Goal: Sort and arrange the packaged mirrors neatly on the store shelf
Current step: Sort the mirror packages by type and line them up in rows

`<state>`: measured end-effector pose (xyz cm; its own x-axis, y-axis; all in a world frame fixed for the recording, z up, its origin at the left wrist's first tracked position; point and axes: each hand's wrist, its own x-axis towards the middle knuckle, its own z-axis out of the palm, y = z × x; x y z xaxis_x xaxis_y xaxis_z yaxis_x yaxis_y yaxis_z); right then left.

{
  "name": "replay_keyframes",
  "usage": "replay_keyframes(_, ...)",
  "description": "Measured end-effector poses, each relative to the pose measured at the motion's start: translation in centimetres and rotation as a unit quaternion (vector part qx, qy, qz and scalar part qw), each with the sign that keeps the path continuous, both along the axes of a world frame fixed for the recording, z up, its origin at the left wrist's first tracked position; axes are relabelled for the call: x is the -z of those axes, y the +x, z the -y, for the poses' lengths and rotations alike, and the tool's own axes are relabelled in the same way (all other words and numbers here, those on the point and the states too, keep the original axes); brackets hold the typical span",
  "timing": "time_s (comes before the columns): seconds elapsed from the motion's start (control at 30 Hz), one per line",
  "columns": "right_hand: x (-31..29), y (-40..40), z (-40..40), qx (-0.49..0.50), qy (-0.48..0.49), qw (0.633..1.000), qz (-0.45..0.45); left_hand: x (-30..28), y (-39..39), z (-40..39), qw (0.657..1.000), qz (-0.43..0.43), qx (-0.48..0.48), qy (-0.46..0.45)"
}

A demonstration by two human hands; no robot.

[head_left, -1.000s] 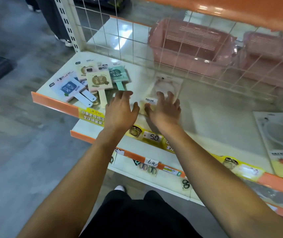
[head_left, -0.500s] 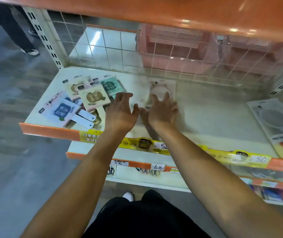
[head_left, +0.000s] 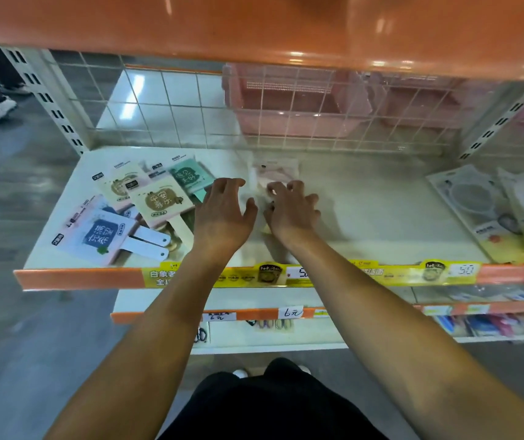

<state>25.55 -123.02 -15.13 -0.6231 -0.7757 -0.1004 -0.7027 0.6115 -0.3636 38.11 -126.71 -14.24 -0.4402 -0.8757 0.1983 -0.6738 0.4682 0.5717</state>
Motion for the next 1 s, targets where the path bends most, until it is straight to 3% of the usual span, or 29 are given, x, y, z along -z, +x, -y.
replay_keyframes(0.33, -0.1, -3.4, -3.6, 0.053, -0.106, 0.993, -0.011, -0.1, -3.7, -1.0, 0.998, 0.003, 0.066, 0.011)
replay_keyframes(0.53, -0.9, -7.1, -7.1, 0.103, -0.139, 0.982, -0.073, -1.1, -8.1, -3.4, 0.992, -0.001, 0.126, 0.009)
replay_keyframes(1.0, -1.2, -20.9, -17.3, 0.166, -0.216, 0.953, -0.128, -2.1, -22.6, -11.9, 0.979, 0.012, 0.201, -0.021)
